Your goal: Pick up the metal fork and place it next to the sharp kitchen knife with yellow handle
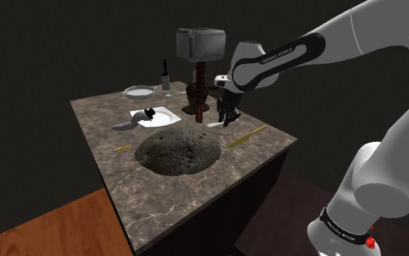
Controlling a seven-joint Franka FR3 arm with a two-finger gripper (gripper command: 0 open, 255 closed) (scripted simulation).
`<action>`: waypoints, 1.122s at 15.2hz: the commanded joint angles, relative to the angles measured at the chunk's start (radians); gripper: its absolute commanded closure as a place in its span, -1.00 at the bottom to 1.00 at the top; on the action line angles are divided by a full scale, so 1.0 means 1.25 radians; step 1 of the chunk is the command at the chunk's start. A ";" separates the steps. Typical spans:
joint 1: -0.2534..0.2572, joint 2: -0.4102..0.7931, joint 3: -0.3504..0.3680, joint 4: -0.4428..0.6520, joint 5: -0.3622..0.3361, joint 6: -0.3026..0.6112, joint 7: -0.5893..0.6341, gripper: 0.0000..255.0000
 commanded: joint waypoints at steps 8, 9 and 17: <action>-0.075 0.037 -0.113 0.052 0.028 -0.030 -0.205 1.00; -0.082 0.046 -0.125 0.062 0.033 -0.035 -0.227 1.00; -0.152 0.143 -0.209 0.180 0.089 -0.082 -0.408 1.00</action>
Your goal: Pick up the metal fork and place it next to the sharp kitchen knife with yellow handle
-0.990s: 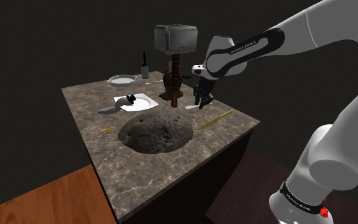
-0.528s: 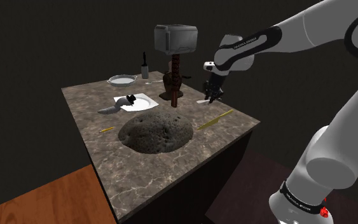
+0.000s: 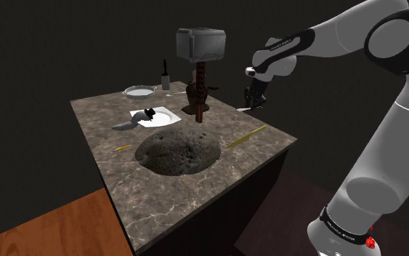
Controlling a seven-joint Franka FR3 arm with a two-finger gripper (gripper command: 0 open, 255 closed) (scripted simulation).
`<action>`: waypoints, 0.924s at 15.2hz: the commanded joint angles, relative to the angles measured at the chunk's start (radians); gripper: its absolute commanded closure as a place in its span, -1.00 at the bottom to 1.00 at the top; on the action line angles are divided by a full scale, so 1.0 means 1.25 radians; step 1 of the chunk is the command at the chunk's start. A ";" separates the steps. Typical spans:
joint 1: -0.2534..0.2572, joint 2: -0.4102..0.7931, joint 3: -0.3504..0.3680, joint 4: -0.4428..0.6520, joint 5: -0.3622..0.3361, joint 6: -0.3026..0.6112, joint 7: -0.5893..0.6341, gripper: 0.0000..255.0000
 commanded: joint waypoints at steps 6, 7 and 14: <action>-0.078 0.121 -0.055 0.146 0.071 -0.061 -0.158 1.00; -0.079 0.125 -0.054 0.140 0.075 -0.051 -0.161 1.00; -0.084 0.158 -0.046 0.103 0.103 0.012 -0.187 1.00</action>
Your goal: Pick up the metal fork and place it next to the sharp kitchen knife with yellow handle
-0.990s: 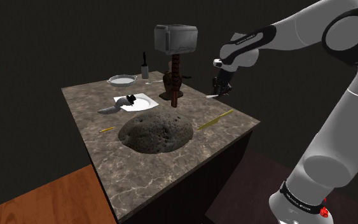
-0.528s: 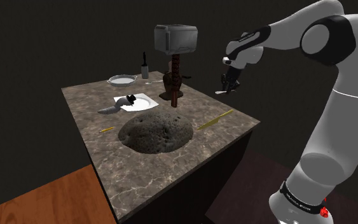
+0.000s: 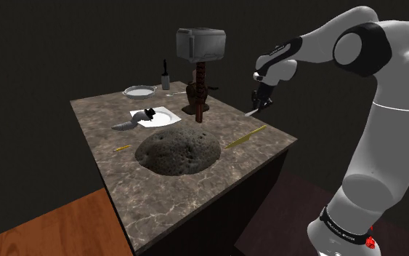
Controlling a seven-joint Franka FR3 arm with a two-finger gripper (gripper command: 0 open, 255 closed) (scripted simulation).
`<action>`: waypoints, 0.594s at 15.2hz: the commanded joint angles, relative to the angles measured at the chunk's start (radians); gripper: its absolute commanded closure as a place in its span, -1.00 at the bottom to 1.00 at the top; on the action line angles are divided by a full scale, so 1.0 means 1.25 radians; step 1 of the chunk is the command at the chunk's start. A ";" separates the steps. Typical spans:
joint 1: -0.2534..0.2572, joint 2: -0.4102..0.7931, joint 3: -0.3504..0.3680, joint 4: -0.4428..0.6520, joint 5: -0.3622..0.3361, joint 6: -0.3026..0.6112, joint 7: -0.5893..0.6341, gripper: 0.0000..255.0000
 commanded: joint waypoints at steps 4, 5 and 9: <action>-0.008 0.028 0.003 -0.020 0.022 0.045 -0.020 1.00; -0.009 0.034 0.004 -0.024 0.027 0.054 -0.024 1.00; -0.014 0.058 0.012 -0.038 0.048 0.087 -0.043 1.00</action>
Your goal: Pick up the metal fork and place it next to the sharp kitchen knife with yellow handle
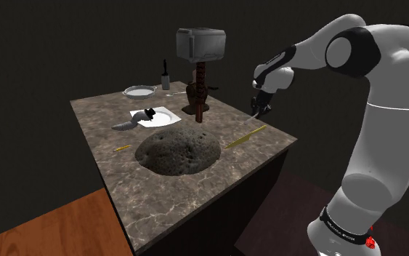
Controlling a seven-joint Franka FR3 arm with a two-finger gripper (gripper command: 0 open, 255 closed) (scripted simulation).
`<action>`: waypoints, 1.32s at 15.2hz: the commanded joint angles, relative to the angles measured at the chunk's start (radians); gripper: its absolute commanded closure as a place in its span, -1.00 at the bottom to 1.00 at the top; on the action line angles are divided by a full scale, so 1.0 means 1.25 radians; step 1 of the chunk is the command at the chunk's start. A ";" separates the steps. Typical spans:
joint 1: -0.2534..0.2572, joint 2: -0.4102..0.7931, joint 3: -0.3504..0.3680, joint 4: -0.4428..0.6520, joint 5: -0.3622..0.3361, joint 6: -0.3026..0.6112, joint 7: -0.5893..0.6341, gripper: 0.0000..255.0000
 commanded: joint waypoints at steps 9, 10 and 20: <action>-0.006 0.031 0.008 -0.012 0.023 0.033 -0.019 1.00; -0.006 0.031 0.008 -0.012 0.023 0.033 -0.019 1.00; 0.000 -0.025 -0.010 -0.002 -0.020 -0.026 0.009 -1.00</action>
